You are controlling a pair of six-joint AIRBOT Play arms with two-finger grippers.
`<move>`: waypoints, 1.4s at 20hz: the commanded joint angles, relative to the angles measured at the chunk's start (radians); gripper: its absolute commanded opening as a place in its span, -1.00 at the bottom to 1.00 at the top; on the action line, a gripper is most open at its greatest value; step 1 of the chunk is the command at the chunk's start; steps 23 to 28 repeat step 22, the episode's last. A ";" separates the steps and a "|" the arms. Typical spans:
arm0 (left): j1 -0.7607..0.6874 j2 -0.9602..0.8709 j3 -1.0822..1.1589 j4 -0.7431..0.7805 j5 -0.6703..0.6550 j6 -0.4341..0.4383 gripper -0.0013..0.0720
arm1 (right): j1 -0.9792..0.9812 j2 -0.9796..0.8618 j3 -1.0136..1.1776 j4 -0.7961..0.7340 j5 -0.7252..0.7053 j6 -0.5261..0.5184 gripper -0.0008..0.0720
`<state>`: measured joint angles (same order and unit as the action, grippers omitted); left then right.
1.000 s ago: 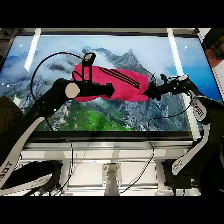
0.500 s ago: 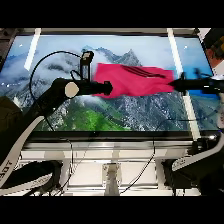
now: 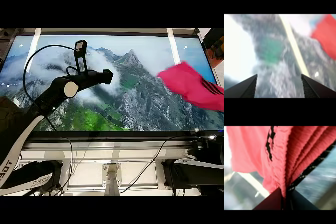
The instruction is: Fold the clothes and pants, and hang the long-sleeved shirts on hangers.
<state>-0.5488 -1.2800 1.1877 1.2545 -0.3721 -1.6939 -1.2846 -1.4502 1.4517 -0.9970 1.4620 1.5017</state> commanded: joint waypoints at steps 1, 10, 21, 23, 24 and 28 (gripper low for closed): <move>0.000 -0.001 0.000 0.001 0.100 0.000 0.72 | -0.132 0.071 0.001 -0.192 0.023 0.008 -0.94; 0.000 -0.002 0.000 0.000 0.100 0.000 0.72 | -0.130 0.076 0.251 0.060 0.070 0.166 0.12; 0.000 -0.002 0.000 0.000 0.100 0.000 0.72 | 0.305 0.083 0.603 0.640 0.065 0.154 -0.92; 0.000 -0.002 0.000 0.001 0.100 0.000 0.72 | 0.350 0.083 0.603 0.638 0.067 0.154 -0.92; 0.000 -0.002 0.000 0.001 0.100 0.000 0.72 | 0.350 0.083 0.603 0.638 0.067 0.154 -0.92; 0.000 -0.002 0.000 0.001 0.100 0.000 0.72 | 0.350 0.083 0.603 0.638 0.067 0.154 -0.92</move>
